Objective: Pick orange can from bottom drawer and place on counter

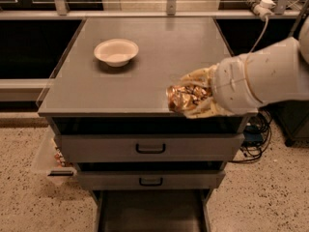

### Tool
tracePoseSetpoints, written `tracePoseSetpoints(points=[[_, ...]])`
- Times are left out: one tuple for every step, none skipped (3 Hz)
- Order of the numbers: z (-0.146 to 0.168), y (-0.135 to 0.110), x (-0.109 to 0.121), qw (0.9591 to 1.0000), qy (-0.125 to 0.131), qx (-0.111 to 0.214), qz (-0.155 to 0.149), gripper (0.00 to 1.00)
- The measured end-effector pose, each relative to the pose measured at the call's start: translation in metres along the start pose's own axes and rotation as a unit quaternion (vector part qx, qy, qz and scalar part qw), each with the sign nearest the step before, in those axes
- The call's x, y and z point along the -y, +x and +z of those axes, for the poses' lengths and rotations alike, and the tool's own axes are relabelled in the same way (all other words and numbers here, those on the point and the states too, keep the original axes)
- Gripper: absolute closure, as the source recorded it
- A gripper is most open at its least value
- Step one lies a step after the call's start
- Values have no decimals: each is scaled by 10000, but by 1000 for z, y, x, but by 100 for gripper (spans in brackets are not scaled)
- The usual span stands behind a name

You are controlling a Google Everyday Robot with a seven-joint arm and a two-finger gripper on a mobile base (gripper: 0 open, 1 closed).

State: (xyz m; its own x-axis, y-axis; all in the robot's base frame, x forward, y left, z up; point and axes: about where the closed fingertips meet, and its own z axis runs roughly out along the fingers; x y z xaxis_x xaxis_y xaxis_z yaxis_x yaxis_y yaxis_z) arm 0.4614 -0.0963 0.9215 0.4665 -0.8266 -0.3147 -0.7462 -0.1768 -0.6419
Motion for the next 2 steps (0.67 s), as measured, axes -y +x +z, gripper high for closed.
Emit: tracePoseSetpoints(points=[[5, 8, 40, 9992, 337, 234, -34, 100], [5, 8, 40, 9992, 337, 234, -34, 100]])
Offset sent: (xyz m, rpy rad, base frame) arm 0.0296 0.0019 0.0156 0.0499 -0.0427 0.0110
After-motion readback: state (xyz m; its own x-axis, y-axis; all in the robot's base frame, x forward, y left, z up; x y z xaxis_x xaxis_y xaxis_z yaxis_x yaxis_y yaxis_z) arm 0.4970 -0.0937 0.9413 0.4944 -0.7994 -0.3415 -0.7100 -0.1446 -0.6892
